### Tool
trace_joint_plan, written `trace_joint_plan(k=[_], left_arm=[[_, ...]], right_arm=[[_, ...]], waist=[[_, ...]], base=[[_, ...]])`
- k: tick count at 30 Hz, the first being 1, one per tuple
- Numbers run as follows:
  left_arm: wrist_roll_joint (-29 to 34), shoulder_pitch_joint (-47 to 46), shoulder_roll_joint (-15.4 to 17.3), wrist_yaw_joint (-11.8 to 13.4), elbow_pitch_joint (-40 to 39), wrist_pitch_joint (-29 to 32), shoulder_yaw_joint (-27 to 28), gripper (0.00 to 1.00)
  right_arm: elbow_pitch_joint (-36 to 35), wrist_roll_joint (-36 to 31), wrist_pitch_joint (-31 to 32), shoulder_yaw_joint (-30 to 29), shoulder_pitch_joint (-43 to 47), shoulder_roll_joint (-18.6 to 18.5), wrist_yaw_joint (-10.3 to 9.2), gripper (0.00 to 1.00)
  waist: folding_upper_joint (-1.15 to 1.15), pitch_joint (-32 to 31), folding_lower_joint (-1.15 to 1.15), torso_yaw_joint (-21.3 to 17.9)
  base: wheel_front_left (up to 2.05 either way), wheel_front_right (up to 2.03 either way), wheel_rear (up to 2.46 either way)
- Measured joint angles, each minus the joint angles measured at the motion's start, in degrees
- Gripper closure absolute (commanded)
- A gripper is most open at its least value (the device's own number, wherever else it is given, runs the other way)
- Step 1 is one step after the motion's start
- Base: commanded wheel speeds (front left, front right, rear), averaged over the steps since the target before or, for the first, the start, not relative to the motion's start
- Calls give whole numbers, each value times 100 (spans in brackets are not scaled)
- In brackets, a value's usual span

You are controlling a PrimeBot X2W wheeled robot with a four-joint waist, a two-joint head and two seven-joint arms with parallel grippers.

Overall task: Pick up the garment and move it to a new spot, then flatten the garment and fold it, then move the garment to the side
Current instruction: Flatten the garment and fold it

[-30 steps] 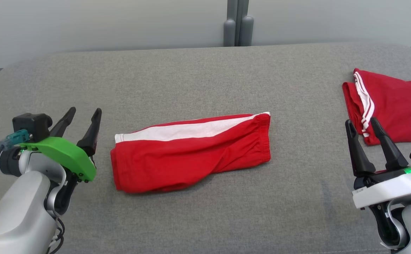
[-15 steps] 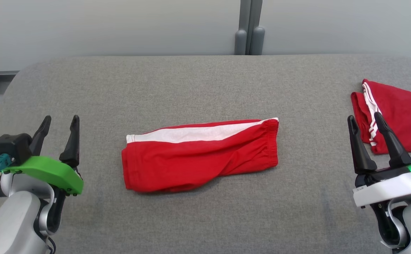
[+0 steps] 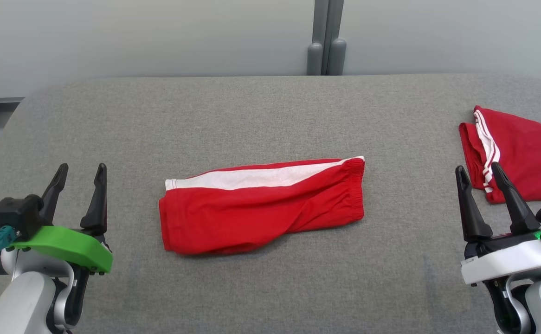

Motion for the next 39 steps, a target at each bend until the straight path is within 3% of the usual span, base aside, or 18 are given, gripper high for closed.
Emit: trace_joint_plan(k=[12,21,30,39], left_arm=[[272,458,-138,7,-438,0,392,0],[434,558,-250,23,-778,0,404,0],[559,560,-323,23,-939,0,236,0],[597,565,-443,24,-1066,0,190,0]], right_arm=[[-70,-74,0,5,-1,73,-99,0],[580,324,325,127,-19,303,-44,0],[1432,755,676,141,-624,482,110,0],[2435,1053,1029,29,-1117,598,112,0]], waist=[[0,11,0,-77],[0,94,0,-6],[0,251,0,419],[0,465,0,1108]], base=[[0,0,0],[0,0,0],[0,0,0],[0,0,0]])
